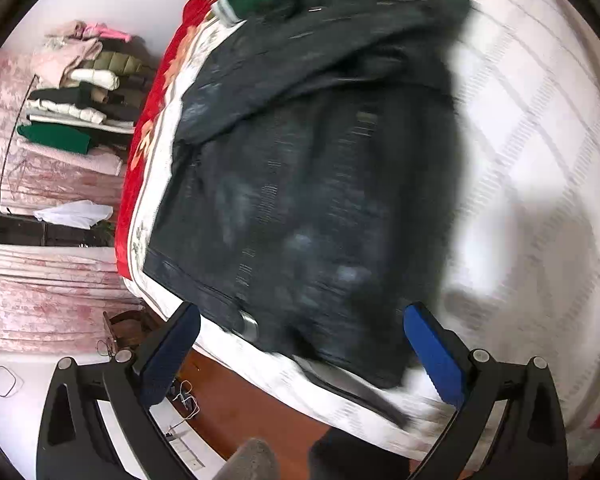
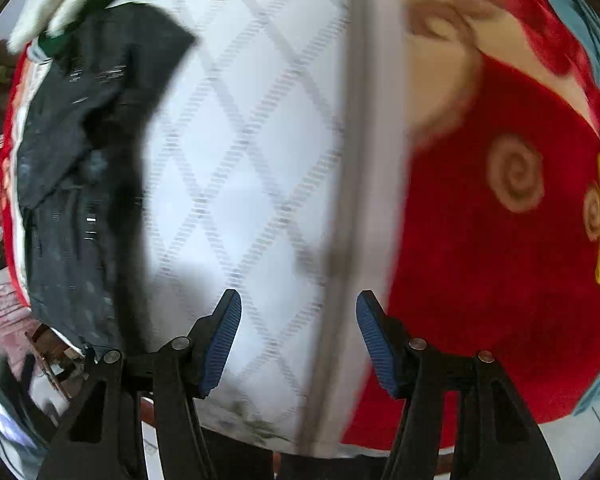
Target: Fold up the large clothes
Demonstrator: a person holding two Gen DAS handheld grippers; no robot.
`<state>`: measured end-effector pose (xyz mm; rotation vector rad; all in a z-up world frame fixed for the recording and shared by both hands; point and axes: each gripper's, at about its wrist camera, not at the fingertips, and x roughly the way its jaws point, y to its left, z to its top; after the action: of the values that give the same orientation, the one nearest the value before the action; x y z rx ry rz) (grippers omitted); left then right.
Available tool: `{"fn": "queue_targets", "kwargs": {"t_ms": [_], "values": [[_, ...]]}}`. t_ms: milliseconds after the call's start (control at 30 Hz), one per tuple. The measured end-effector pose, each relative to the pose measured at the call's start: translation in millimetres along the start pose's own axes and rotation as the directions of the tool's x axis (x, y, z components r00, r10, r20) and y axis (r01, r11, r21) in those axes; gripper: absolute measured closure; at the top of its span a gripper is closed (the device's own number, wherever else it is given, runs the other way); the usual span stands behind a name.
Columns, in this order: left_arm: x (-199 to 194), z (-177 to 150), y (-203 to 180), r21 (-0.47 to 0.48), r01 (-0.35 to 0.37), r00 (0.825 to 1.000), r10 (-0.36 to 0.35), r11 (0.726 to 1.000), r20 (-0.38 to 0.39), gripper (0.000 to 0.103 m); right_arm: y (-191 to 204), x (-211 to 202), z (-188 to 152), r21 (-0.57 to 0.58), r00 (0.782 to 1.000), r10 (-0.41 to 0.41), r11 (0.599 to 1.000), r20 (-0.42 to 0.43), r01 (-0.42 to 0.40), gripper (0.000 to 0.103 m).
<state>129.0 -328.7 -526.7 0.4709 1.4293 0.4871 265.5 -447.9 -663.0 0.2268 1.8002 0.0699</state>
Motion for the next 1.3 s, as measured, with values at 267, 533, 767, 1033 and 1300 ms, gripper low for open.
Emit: {"fn": "queue_targets", "kwargs": {"t_ms": [267,533,767,1033,1300], "values": [[46.9,23.3,-52.1,-0.001,-0.221,0.973,0.22,0.975,-0.069,0.0,-49.7,2.0,11.7,-0.017,0.999,-0.041,0.999,-0.021,0.041,0.041],[82.0,57.8,-14.0,-0.093,-0.324,0.944,0.314,0.942,-0.105,0.0,-30.5,8.8,56.5,-0.063,1.0,0.019,0.998,-0.013,-0.02,0.041],[77.5,61.3,18.2,-0.158,-0.185,0.982,0.176,0.97,-0.068,0.046,-2.1,17.4,111.0,-0.108,0.955,0.296,0.95,0.007,-0.293,0.041],[51.6,68.8,14.3,-0.177,-0.11,0.994,0.108,0.978,-0.019,0.092,45.0,53.8,163.2,-0.035,0.636,0.772,0.635,-0.009,-0.772,0.022],[50.8,74.7,28.9,-0.205,-0.076,0.997,0.072,0.976,-0.028,0.094,116.4,93.4,183.9,0.071,0.583,0.812,0.58,0.026,-0.811,0.071]]}}
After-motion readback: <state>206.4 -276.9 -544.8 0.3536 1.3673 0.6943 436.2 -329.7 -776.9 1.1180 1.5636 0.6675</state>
